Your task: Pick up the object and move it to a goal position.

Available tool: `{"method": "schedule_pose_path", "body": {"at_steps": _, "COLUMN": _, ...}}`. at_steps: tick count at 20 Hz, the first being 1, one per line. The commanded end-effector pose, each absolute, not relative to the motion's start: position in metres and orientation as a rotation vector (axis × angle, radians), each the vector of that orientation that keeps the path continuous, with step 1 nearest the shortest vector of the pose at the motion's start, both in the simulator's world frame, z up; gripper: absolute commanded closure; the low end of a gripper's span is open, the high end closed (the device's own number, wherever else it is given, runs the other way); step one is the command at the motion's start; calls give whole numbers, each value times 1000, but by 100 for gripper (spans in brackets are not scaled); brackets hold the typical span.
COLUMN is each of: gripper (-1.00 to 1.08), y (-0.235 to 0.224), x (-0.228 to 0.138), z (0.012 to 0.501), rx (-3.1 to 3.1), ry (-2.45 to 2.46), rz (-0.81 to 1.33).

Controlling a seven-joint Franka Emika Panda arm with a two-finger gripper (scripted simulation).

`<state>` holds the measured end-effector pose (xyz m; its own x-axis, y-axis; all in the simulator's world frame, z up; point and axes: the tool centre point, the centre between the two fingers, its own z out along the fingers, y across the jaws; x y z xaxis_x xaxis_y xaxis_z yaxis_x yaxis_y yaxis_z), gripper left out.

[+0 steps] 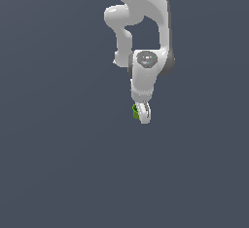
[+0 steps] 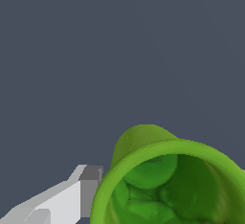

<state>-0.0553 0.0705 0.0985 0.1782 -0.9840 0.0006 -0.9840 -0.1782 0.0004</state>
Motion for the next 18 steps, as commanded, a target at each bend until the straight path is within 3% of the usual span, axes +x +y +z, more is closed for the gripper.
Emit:
{"method": "schedule_pose_path", "body": {"at_steps": 1, "gripper": 108, "y": 84, "x": -52, "z": 120, "rx": 2411, "ry": -2014, "rz": 3}}
{"method": "schedule_pose_path", "body": {"at_steps": 18, "gripper": 108, "y": 187, "x": -30, "z": 276, "rx": 2411, "ry": -2013, "rz": 3}}
